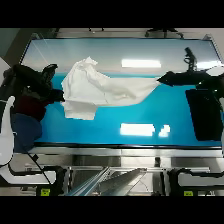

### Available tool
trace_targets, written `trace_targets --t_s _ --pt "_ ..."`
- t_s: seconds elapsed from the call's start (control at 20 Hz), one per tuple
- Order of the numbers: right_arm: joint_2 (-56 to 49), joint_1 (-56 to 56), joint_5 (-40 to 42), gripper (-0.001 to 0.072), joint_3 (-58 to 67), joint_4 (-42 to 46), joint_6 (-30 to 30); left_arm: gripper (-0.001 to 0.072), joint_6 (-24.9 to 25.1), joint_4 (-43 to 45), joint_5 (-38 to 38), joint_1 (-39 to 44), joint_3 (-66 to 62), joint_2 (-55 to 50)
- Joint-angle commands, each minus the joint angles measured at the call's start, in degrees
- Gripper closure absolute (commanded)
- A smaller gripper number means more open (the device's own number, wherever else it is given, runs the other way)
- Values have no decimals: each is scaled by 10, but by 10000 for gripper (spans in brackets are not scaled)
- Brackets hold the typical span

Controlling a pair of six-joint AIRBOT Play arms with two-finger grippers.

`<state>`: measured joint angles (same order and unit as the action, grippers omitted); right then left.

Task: Fold the shirts.

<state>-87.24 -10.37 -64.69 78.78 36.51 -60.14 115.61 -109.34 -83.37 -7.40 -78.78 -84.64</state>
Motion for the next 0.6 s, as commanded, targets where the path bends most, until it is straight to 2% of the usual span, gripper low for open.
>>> trace_targets --t_s 0.0,0.15,0.3,0.4,0.55 --pt "18 -49 -11 690 -5 -1 -45 695 10 -7 -1 -28 63 38" --pt "17 -44 -28 690 -51 64 -78 694 19 -16 12 -17 125 40" --pt "17 -47 12 690 -120 130 -104 694 20 -19 49 -9 177 39" --pt "14 -48 25 690 -153 123 -104 694 24 -18 57 3 200 37" --pt "11 -40 -8 690 -172 111 -91 694 26 -17 60 22 212 36"
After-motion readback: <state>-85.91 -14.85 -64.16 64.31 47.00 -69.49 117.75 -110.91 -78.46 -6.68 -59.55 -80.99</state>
